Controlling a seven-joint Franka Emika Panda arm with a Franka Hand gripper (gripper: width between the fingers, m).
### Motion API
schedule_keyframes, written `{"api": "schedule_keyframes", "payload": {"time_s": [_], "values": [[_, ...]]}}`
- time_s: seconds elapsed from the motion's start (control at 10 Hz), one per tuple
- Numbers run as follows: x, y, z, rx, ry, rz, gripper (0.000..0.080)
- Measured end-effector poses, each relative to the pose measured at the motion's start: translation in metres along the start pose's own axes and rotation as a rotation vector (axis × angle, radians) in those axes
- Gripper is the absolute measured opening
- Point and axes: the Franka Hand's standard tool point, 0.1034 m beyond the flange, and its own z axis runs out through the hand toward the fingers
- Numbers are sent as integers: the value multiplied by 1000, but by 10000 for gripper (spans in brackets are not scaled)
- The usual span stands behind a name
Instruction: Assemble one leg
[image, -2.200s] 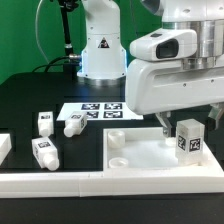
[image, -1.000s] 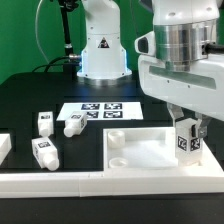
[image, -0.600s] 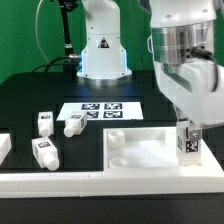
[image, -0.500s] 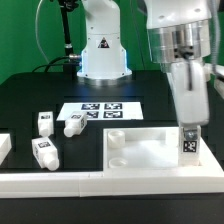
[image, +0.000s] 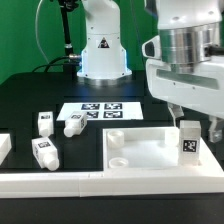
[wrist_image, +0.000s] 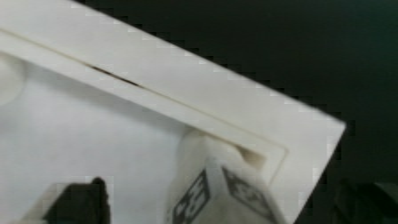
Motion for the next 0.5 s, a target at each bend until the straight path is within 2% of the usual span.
{"api": "schedule_keyframes", "payload": {"time_s": [0.1,0.4,0.5], "values": [[-5,0,1,-16,-13,-103,643],[-1,1,1,-13,-11,-331,649],[8,3,4,-35,11,-600,649]]}}
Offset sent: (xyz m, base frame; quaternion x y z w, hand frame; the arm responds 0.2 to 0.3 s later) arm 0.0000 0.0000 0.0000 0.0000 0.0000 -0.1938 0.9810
